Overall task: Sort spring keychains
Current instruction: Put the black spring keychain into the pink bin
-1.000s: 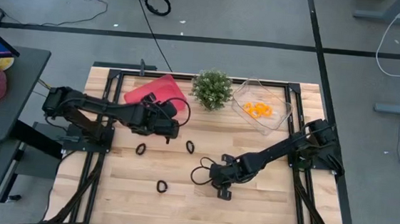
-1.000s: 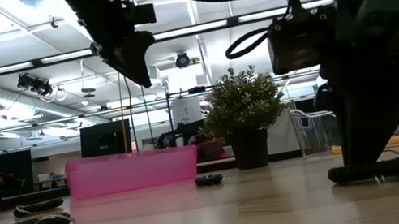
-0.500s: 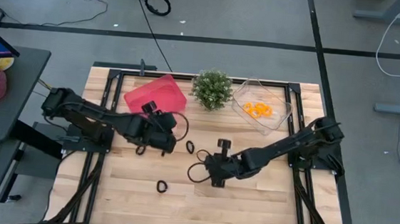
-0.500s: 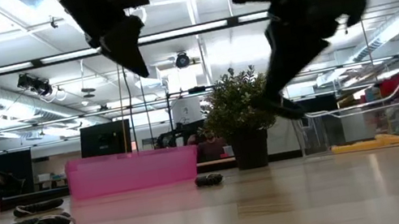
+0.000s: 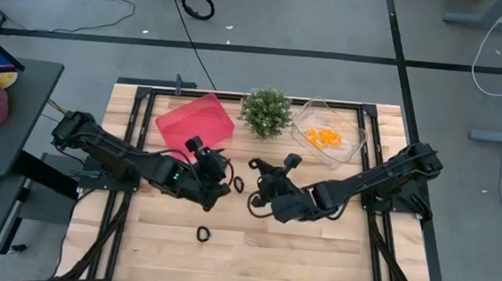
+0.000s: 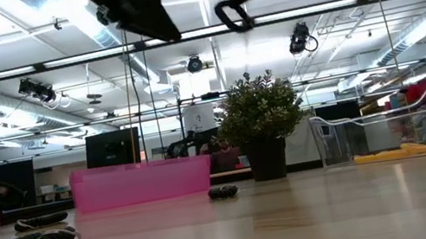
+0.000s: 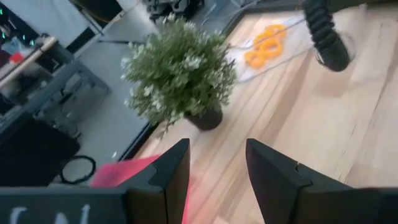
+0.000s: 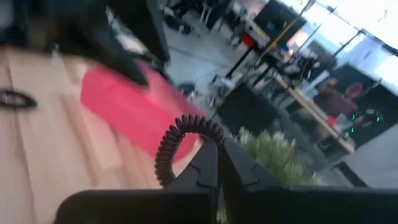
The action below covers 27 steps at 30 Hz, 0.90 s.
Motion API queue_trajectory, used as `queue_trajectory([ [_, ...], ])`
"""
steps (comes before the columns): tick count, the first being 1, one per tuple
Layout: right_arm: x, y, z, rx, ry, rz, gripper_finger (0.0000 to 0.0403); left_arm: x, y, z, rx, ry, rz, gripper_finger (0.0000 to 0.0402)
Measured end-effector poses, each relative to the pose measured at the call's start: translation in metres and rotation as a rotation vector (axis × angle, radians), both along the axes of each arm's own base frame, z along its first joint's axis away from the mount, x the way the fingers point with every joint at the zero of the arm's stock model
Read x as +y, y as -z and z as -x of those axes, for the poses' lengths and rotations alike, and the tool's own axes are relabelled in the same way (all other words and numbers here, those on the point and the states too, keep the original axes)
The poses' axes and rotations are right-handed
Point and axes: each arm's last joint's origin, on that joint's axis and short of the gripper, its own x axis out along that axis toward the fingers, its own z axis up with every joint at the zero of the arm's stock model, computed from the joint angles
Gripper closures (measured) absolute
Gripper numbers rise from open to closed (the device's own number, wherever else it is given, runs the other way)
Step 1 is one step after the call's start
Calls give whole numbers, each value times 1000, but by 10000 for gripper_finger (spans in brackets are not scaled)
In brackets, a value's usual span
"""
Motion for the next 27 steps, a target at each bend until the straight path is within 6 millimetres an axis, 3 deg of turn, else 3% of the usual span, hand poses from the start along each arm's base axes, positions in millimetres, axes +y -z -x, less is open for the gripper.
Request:
queue_trajectory([
  [12,-5,-22,-11,-4,-35,155,402,-5,3,-9,116,105,-201,241],
  [19,-18,-19,-15,-22,-46,164,402,-4,18,-16,78,170,-256,241],
  [27,-20,-10,-11,-81,-62,192,402,-2,18,-18,-69,201,-259,241],
])
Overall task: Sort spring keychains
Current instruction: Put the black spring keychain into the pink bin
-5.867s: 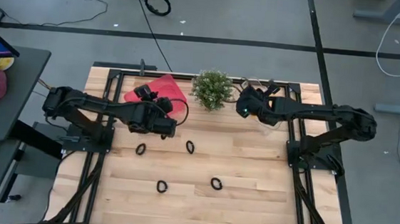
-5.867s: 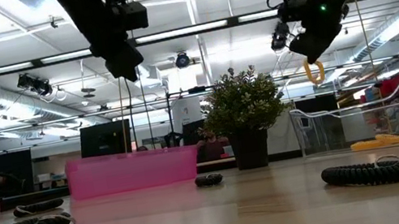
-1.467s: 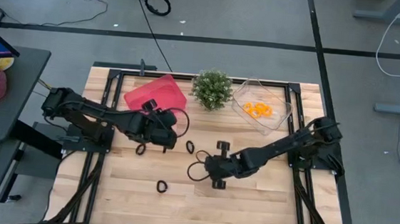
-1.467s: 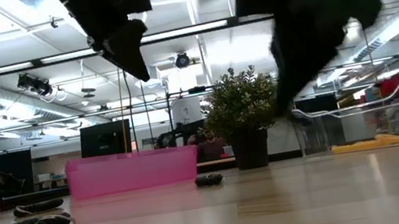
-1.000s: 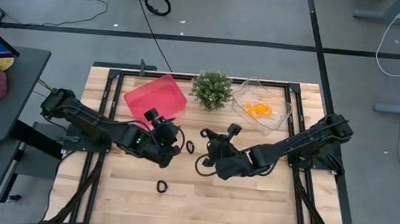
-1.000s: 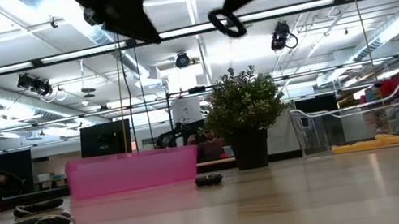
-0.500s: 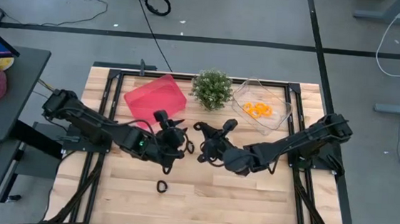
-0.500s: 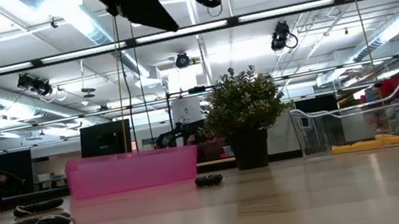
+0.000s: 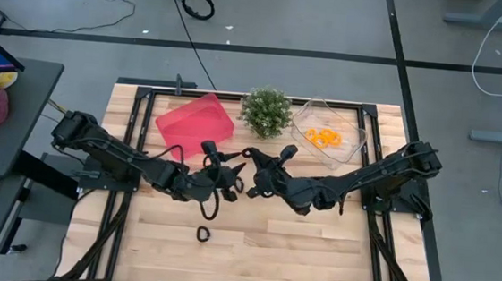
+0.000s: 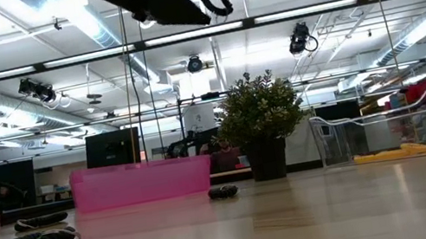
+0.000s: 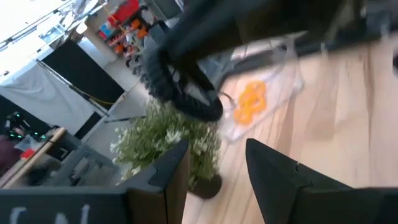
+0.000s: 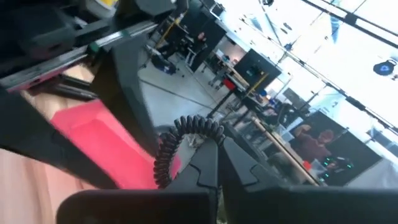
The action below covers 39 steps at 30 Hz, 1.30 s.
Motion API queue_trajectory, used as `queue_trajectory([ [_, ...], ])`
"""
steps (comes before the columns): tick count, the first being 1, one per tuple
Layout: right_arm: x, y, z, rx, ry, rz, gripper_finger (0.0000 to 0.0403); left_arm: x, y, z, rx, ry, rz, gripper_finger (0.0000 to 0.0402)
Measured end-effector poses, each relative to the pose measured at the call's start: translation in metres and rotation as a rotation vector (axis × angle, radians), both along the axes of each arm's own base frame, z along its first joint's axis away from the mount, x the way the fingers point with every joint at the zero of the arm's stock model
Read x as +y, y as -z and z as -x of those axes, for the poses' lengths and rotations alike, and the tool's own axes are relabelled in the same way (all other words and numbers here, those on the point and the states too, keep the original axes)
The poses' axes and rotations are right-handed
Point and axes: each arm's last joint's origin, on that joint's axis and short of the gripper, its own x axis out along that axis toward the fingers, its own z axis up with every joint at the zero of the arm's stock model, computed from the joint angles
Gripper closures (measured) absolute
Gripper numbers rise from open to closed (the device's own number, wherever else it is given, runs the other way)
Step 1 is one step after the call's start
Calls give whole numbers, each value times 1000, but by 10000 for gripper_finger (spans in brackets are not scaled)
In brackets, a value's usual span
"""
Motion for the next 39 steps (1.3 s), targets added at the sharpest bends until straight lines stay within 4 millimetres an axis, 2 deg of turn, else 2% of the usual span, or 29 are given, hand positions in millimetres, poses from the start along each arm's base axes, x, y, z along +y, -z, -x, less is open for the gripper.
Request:
queue_trajectory([
  [21,2,10,-4,17,-130,-8,402,-1,-4,0,-51,-22,-6,241],
  [26,2,12,-4,46,-118,10,402,-2,-7,-2,-79,39,22,241],
  [39,1,14,-4,69,-120,15,402,-2,-8,-2,-85,37,23,244],
])
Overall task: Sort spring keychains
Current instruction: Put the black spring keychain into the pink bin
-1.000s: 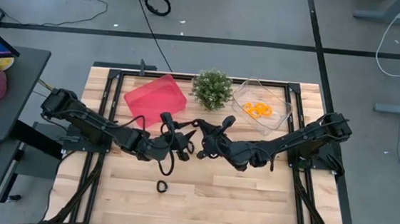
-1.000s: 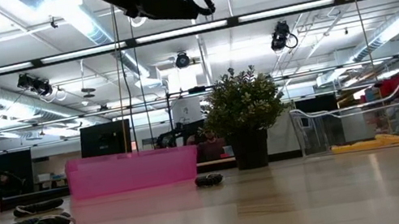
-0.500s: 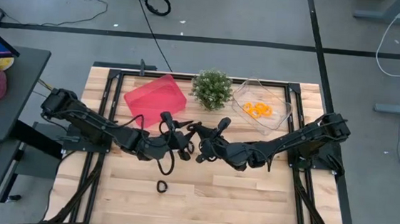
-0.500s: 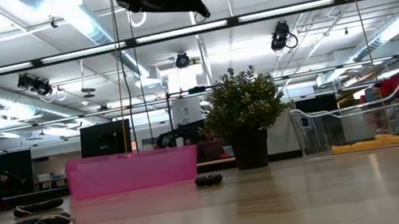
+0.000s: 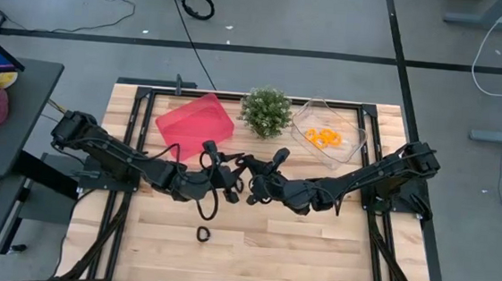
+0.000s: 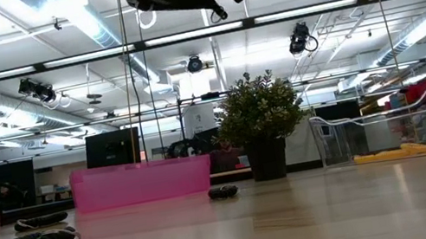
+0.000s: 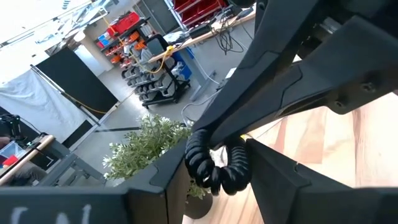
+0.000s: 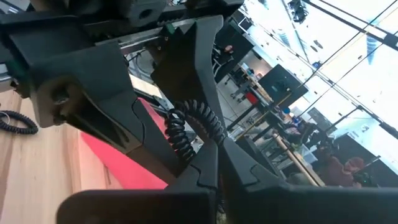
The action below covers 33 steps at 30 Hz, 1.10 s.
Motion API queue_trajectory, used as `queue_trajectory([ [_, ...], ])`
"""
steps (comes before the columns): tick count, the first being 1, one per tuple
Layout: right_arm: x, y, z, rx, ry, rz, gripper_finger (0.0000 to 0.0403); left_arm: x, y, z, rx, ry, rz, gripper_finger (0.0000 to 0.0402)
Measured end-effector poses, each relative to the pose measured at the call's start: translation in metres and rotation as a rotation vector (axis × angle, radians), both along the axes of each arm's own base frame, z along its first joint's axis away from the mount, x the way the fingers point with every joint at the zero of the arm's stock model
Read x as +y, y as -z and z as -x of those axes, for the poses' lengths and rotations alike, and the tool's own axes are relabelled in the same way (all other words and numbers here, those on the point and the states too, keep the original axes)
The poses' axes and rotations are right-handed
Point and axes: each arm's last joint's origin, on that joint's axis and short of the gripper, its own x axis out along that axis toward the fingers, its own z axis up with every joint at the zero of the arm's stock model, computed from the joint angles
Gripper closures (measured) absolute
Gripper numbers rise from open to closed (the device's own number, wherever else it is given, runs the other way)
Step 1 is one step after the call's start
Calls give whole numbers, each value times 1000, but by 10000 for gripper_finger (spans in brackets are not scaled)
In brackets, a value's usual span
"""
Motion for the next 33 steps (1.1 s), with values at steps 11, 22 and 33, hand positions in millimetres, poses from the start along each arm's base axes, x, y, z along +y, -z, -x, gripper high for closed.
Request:
queue_trajectory([
  [11,0,1,0,24,14,23,402,-1,0,1,17,6,-17,377],
  [22,-1,1,1,42,61,40,403,-1,0,1,7,-10,-15,356],
  [33,-2,2,2,54,75,54,403,-1,-1,1,-7,-11,1,225],
])
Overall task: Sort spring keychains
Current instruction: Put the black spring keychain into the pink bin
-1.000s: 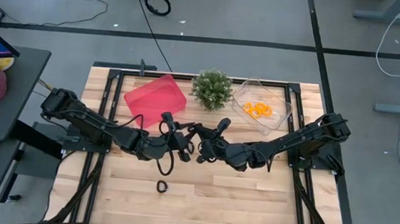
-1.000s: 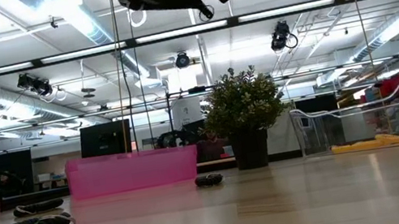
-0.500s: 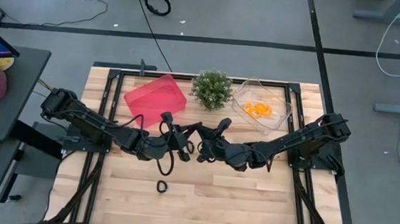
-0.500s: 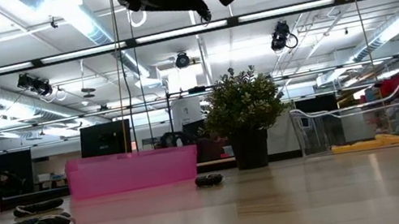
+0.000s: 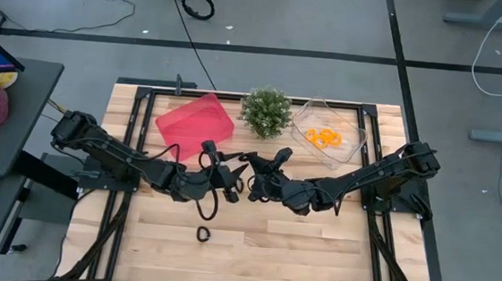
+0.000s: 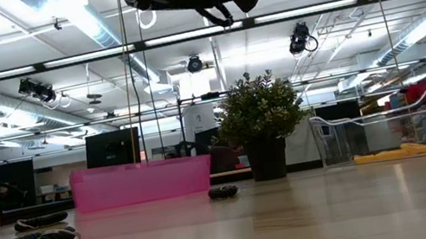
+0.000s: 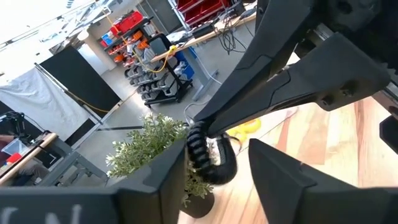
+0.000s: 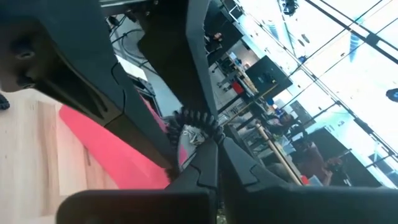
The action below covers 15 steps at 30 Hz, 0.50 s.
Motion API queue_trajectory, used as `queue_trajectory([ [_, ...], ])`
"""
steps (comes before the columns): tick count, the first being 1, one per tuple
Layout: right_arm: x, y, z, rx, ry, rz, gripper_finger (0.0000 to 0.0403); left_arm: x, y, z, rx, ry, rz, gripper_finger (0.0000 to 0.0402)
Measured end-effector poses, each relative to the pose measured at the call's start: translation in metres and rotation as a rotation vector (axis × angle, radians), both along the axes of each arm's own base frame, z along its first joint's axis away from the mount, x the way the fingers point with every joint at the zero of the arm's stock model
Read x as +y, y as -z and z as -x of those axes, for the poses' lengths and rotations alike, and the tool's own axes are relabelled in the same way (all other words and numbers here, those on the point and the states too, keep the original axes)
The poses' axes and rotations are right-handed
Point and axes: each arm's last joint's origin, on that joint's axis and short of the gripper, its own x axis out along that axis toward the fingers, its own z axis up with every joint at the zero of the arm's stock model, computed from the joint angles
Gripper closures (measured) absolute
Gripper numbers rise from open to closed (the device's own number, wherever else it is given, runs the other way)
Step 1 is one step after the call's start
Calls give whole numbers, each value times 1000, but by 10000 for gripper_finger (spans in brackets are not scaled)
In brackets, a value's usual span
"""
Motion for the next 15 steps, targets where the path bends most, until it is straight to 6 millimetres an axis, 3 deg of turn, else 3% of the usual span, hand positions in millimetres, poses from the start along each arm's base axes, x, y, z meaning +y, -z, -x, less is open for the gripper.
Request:
queue_trajectory([
  [3,0,0,0,0,-2,0,403,0,0,0,4,1,-4,208],
  [6,0,0,0,0,-4,-1,403,0,0,0,5,-10,-10,219],
  [9,0,0,0,-1,-7,-1,403,0,0,0,8,-19,-14,272],
  [13,1,0,0,0,-6,-1,403,1,1,1,16,-26,-19,374],
  [15,0,0,0,-1,-8,-1,403,1,1,1,18,-31,-21,381],
])
